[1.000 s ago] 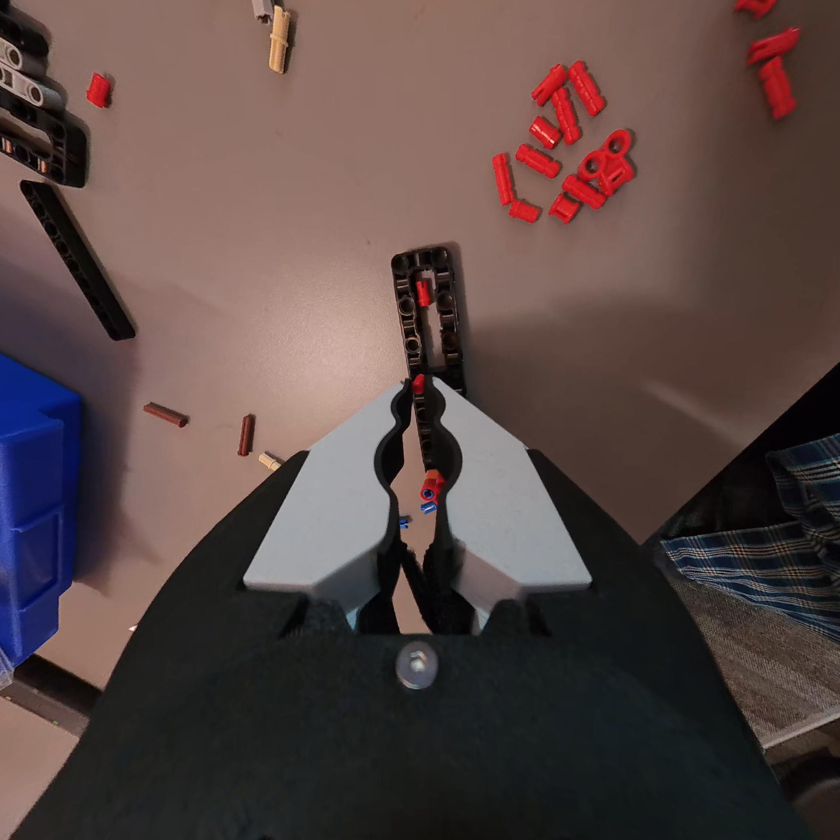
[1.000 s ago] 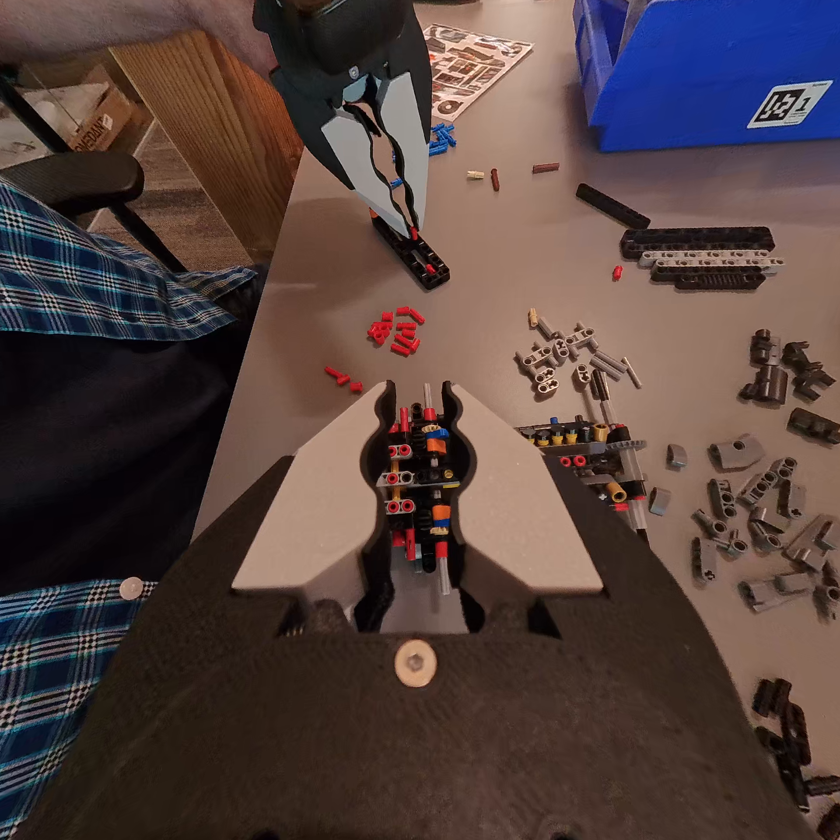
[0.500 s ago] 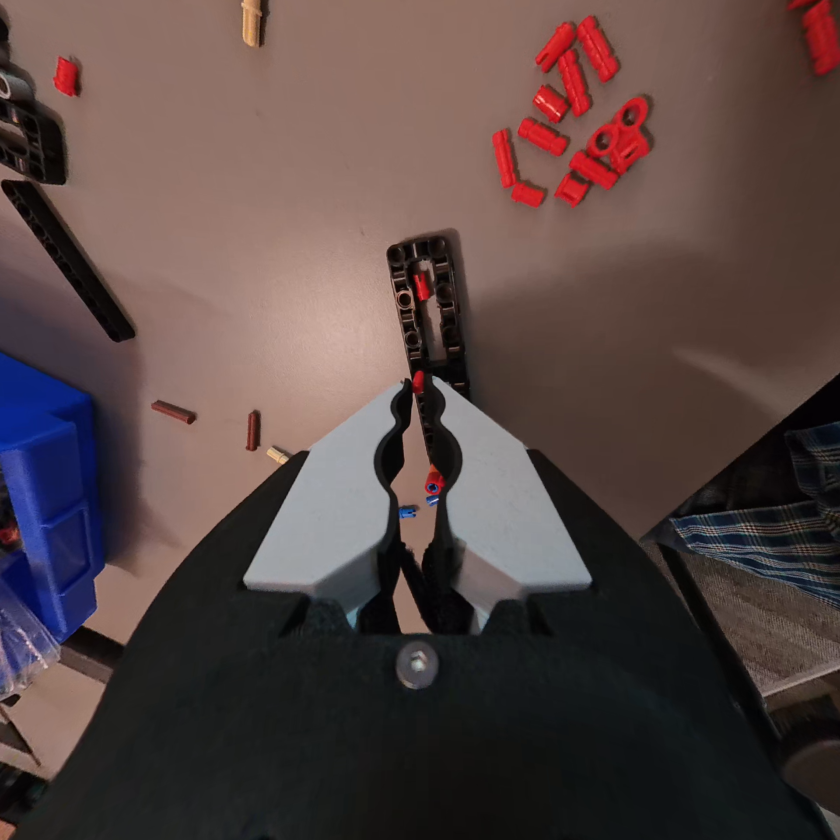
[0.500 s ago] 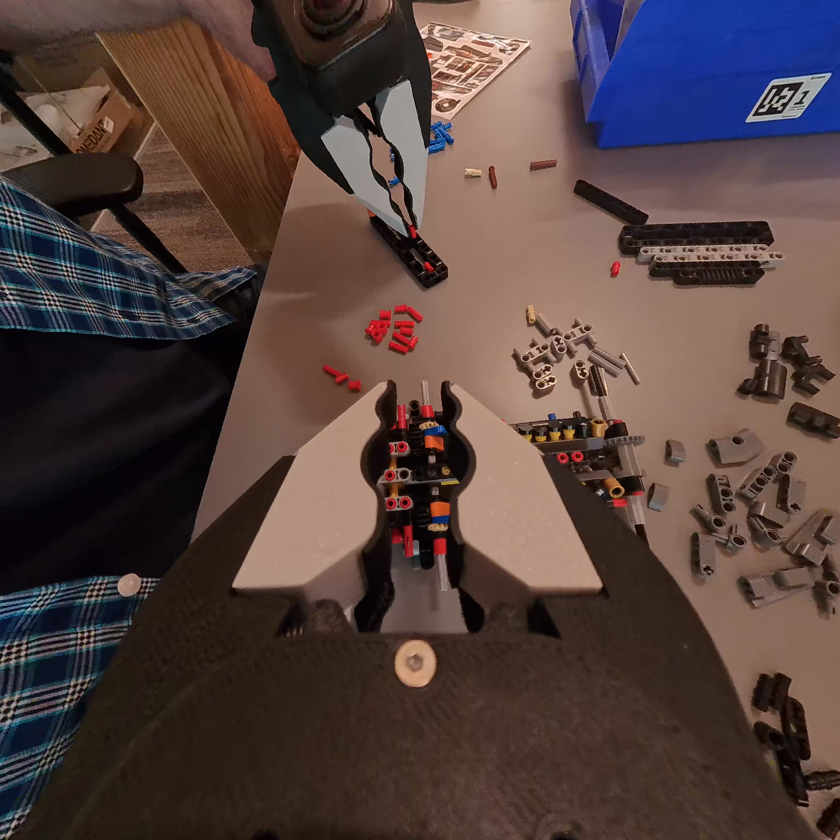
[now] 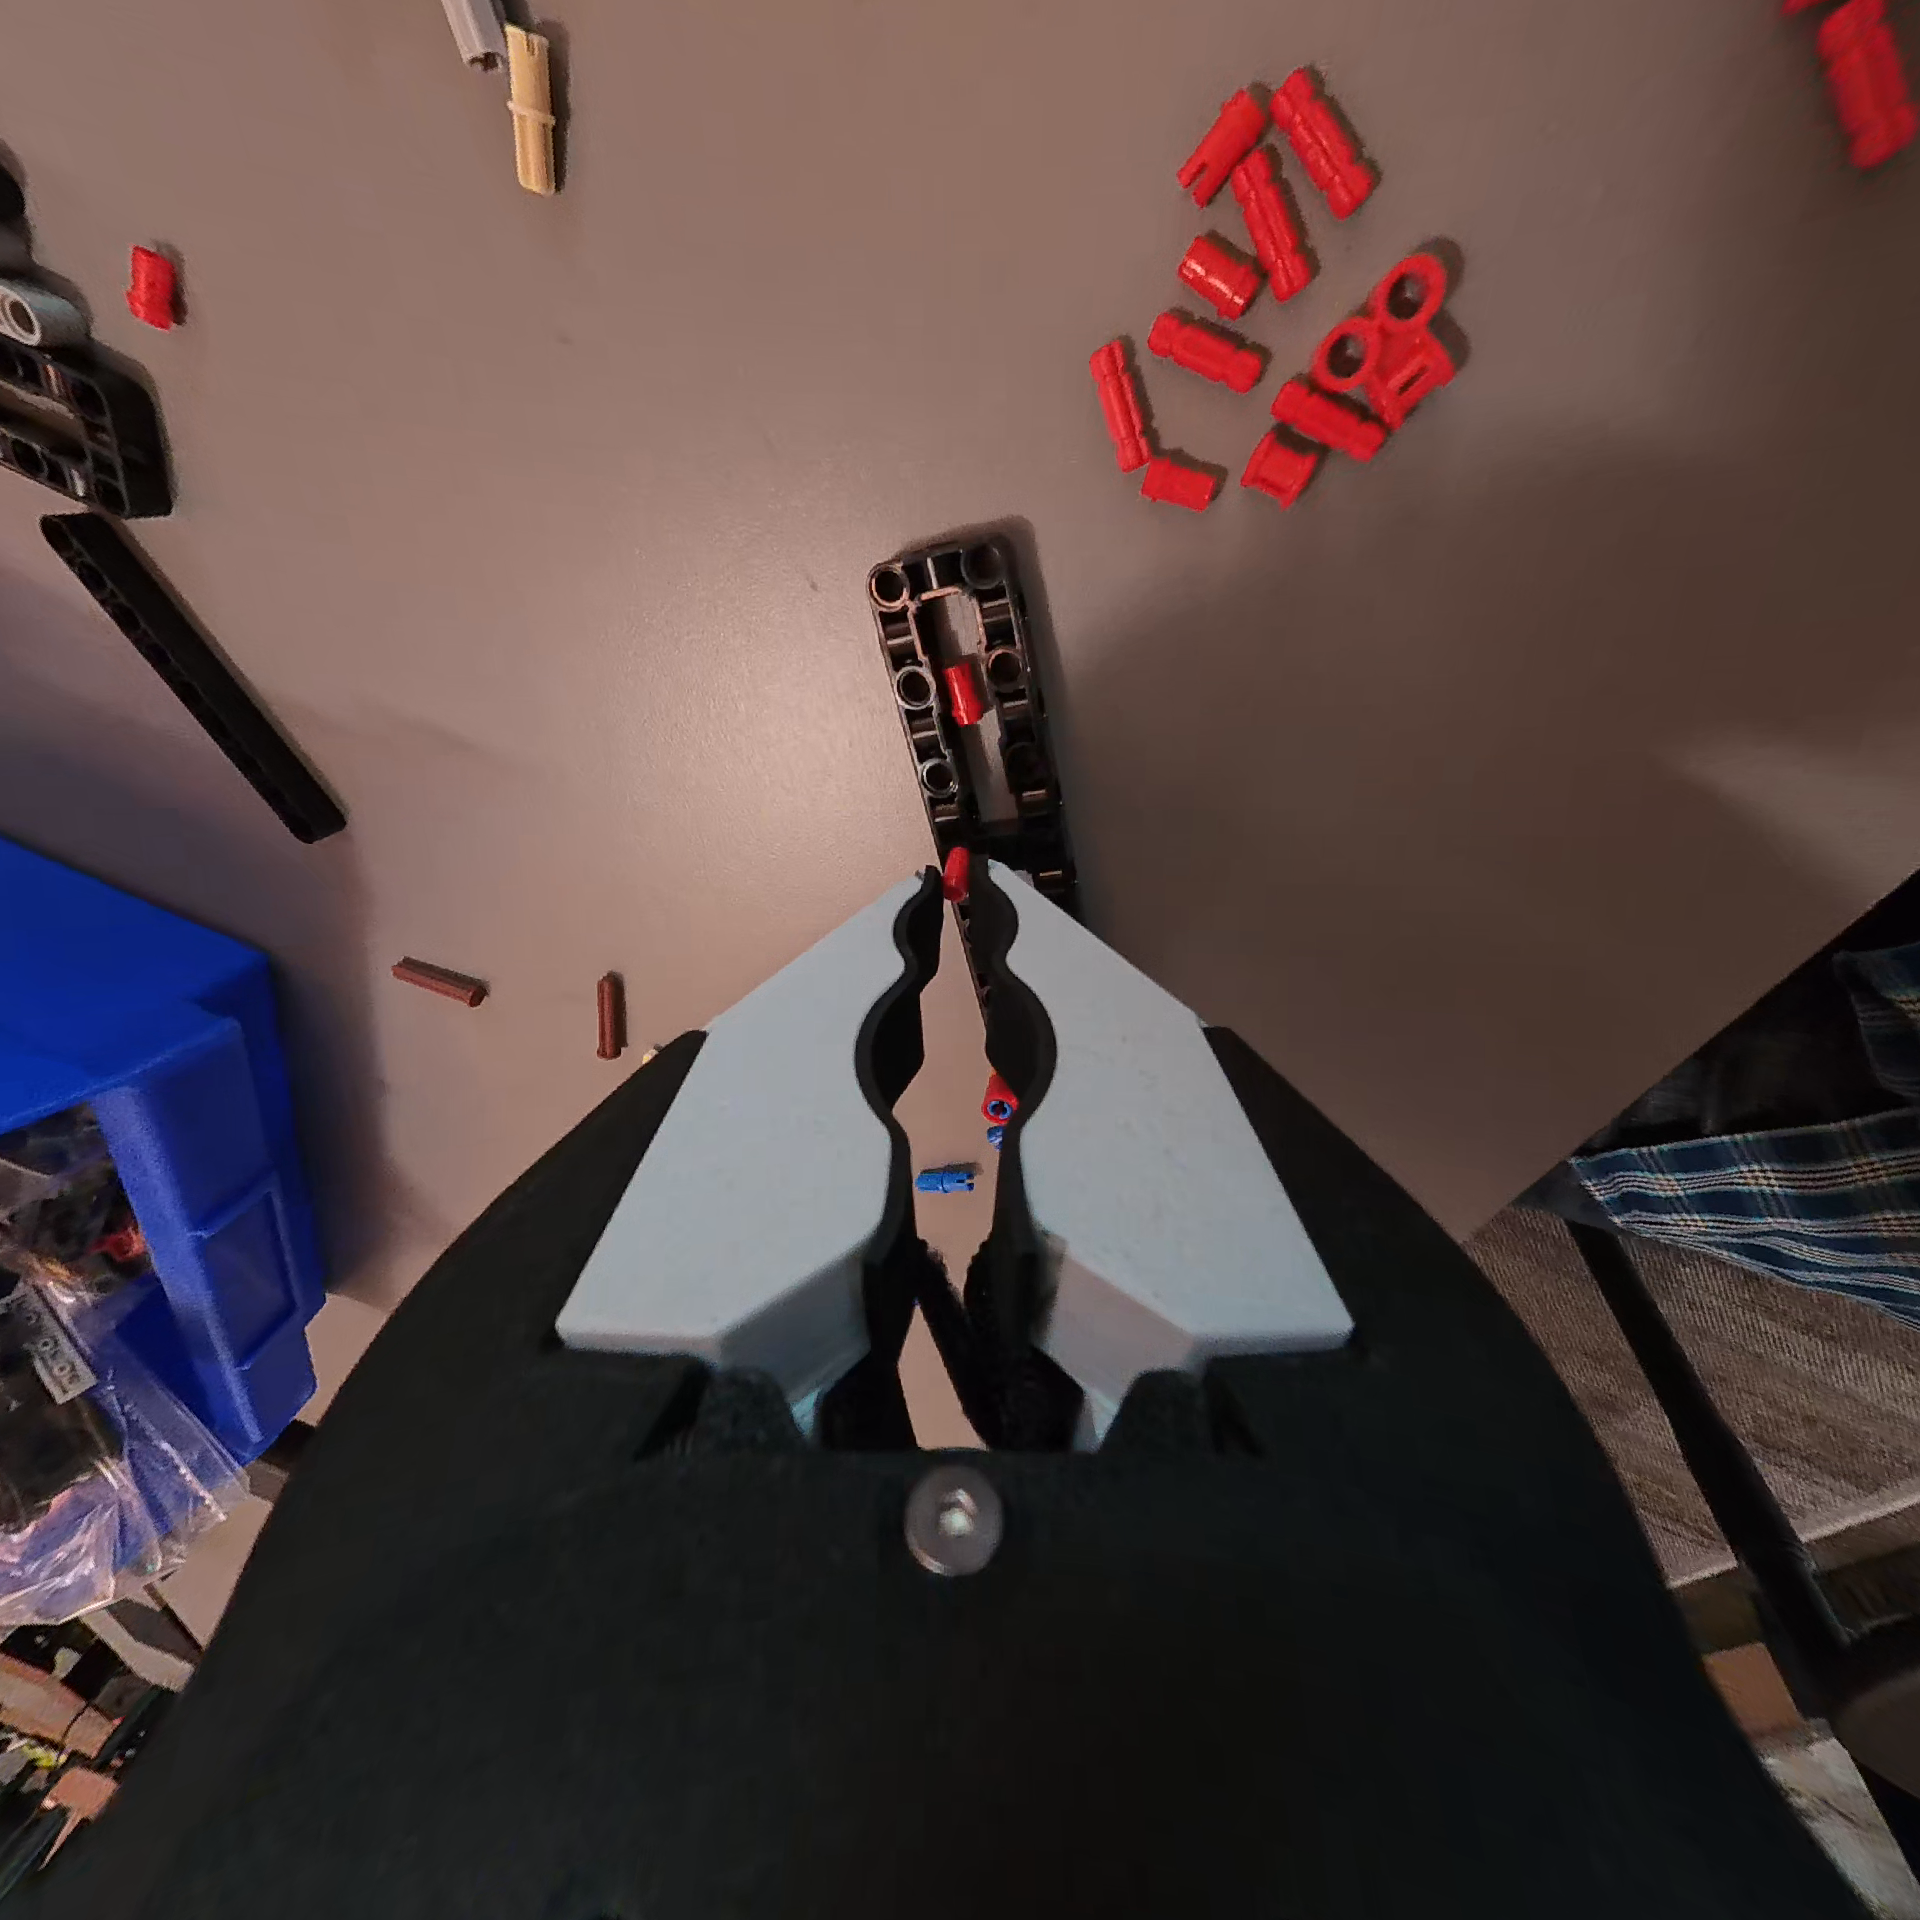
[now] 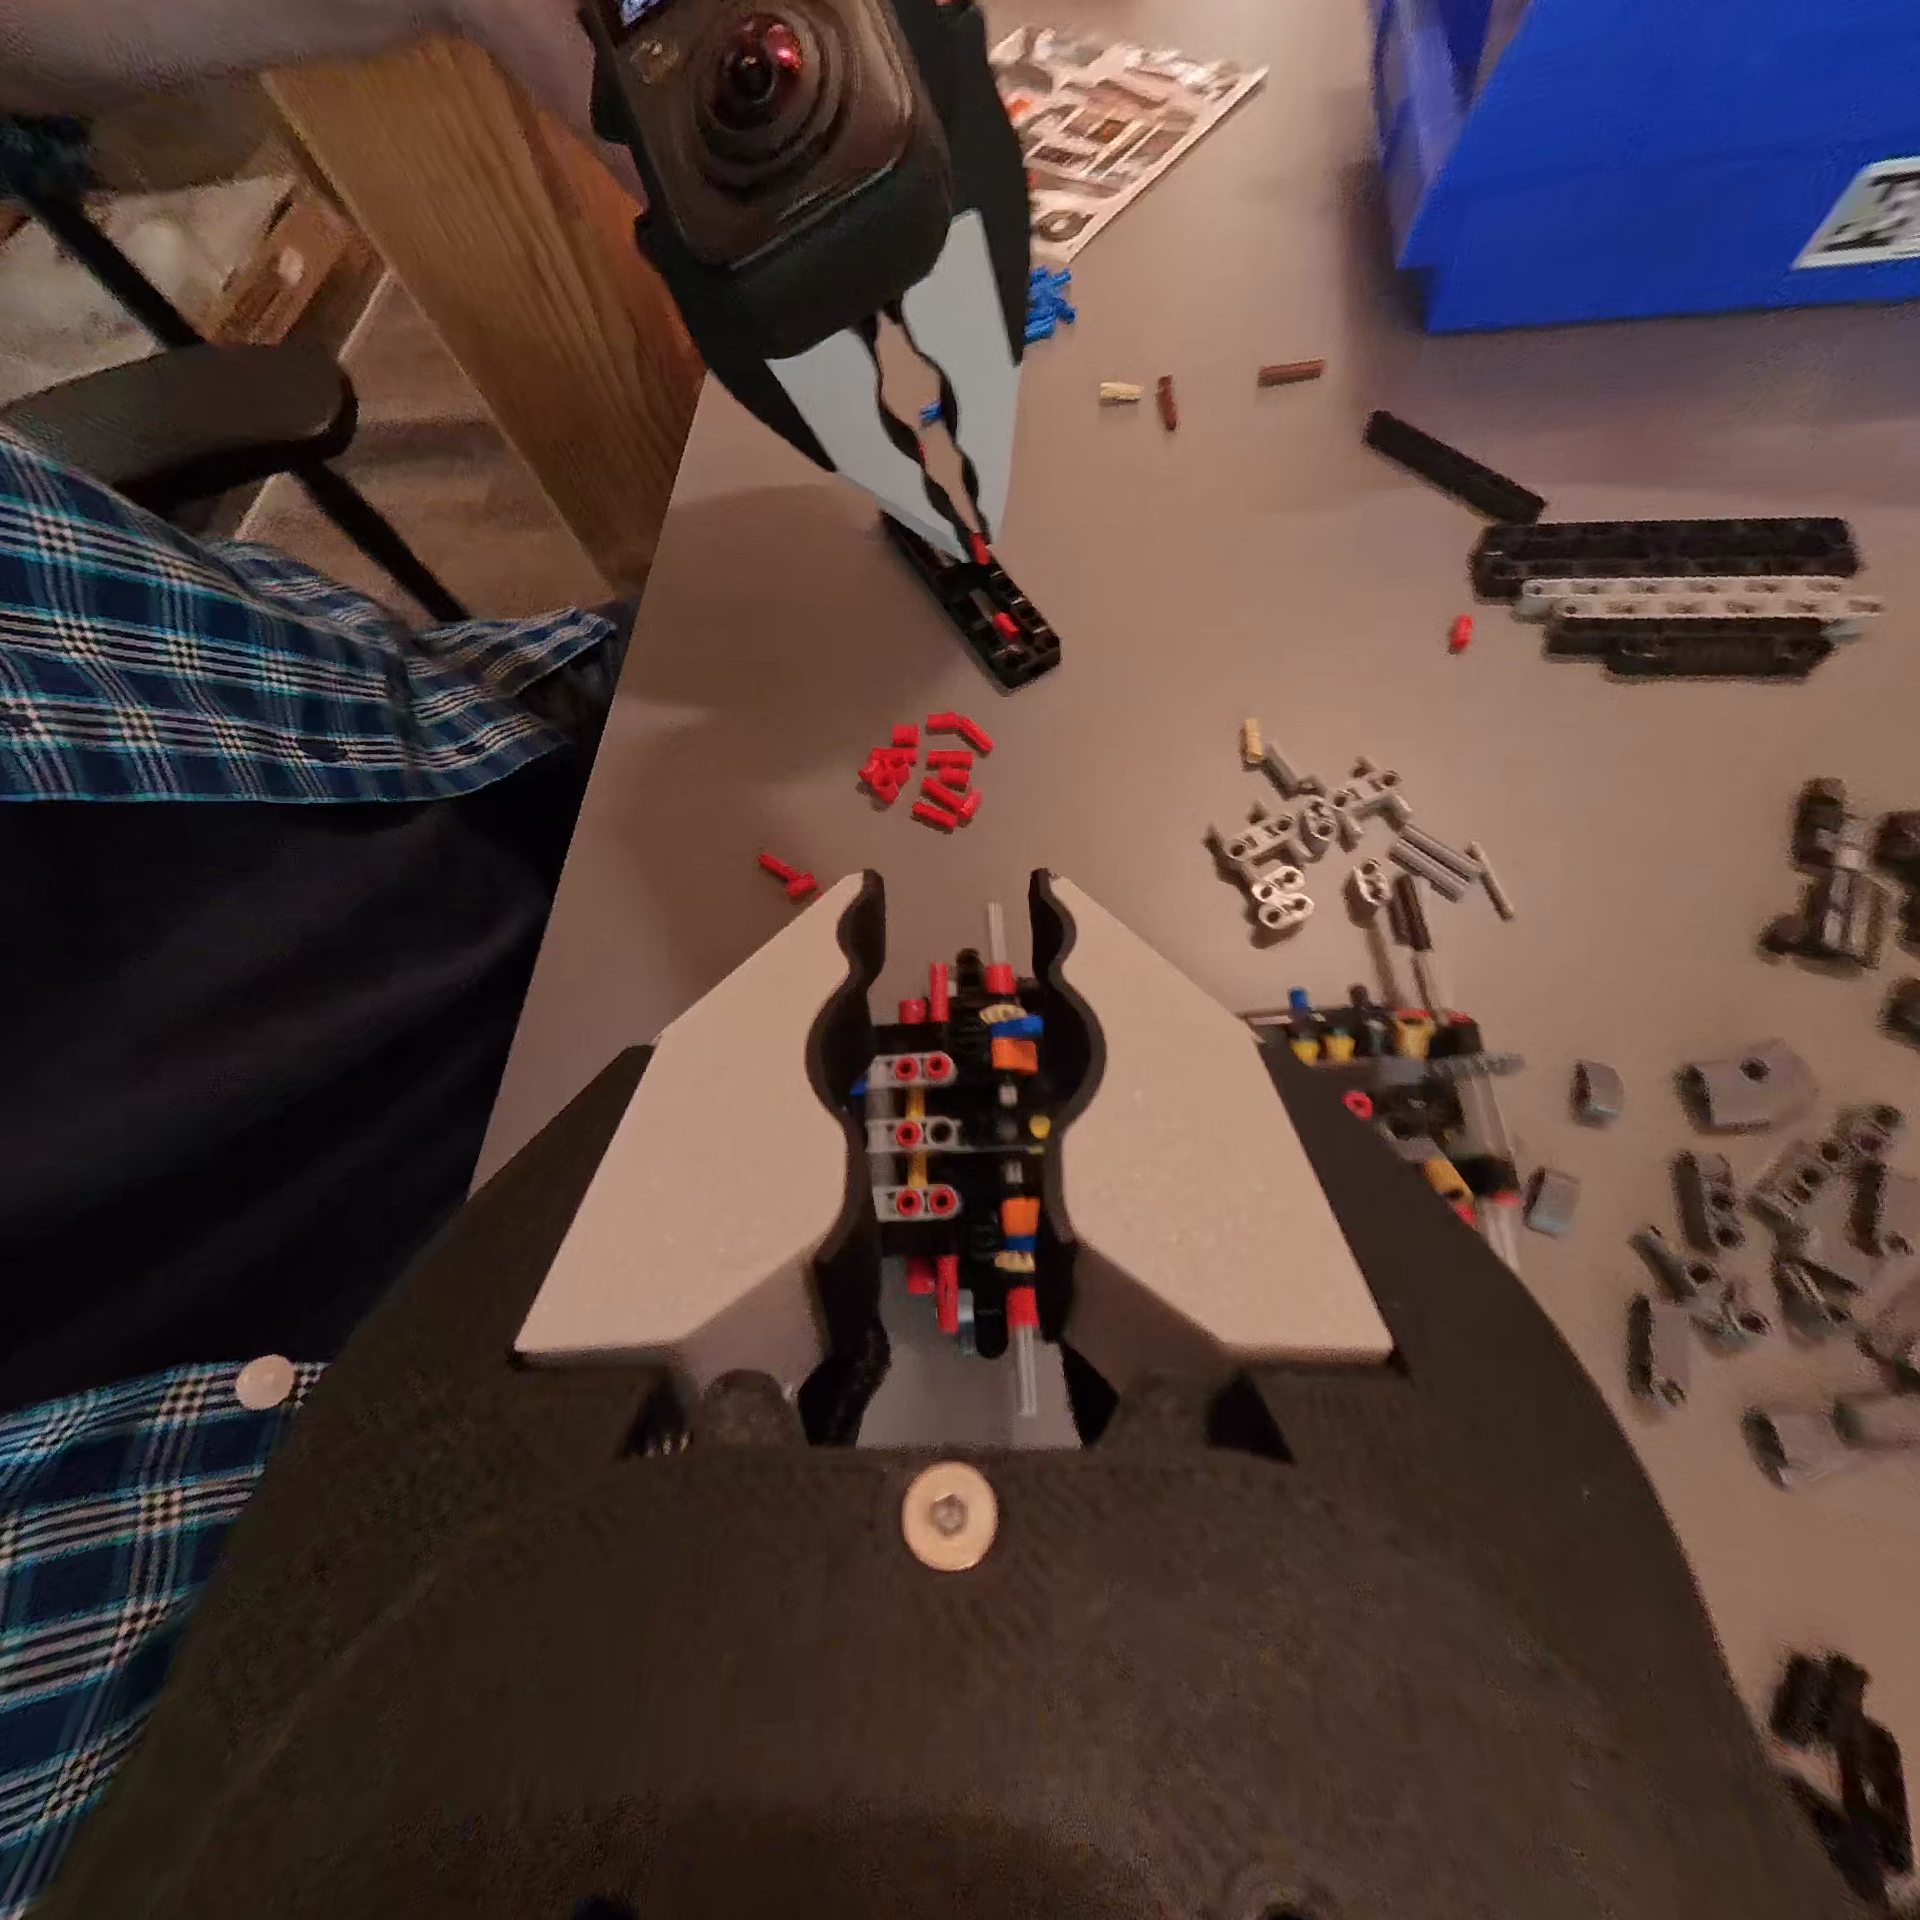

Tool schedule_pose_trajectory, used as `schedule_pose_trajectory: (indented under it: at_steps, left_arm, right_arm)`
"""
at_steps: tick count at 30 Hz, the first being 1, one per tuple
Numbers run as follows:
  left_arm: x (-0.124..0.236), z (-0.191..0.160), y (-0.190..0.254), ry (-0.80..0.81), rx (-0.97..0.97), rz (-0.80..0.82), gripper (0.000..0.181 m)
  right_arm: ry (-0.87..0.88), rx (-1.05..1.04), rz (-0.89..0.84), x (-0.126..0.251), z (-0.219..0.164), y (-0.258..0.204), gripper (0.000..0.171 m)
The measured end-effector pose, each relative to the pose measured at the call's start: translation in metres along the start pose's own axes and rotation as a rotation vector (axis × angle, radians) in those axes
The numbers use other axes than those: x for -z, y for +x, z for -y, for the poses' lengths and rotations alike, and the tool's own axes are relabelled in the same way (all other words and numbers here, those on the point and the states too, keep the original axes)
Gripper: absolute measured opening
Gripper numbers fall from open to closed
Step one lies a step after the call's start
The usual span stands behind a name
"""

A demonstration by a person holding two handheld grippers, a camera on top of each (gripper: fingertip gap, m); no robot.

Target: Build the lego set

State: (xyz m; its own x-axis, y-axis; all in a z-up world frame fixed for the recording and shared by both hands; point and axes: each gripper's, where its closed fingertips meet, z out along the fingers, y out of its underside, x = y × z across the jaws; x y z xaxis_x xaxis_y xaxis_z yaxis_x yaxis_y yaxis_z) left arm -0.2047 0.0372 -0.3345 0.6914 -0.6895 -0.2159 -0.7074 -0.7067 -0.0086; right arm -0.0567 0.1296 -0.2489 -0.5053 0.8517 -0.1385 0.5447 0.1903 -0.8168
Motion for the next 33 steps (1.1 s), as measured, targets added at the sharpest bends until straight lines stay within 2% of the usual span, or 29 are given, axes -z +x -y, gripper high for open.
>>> schedule_pose_trajectory:
  at_steps: [4,10,16,22,33]
  left_arm:
    - [0.0,0.001,0.0,0.021,0.004,0.007,0.003]
    - [0.0,0.001,0.0,0.053,0.011,0.023,0.003]
    - [-0.001,0.001,0.0,0.058,-0.003,0.031,0.003]
    - [-0.001,0.002,0.0,0.057,0.0,0.035,0.003]
    - [-0.001,0.003,-0.001,0.032,0.005,0.029,0.004]
  right_arm:
    - [-0.114,0.027,0.043,-0.03,0.008,-0.001,0.02]
    - [-0.268,0.023,0.104,-0.093,0.025,0.008,0.0]
    - [-0.393,-0.008,0.127,-0.144,0.02,0.022,0.0]
    - [-0.469,0.006,0.142,-0.156,0.01,0.026,0.0]
    - [-0.492,0.035,0.15,-0.157,0.009,0.026,0.0]
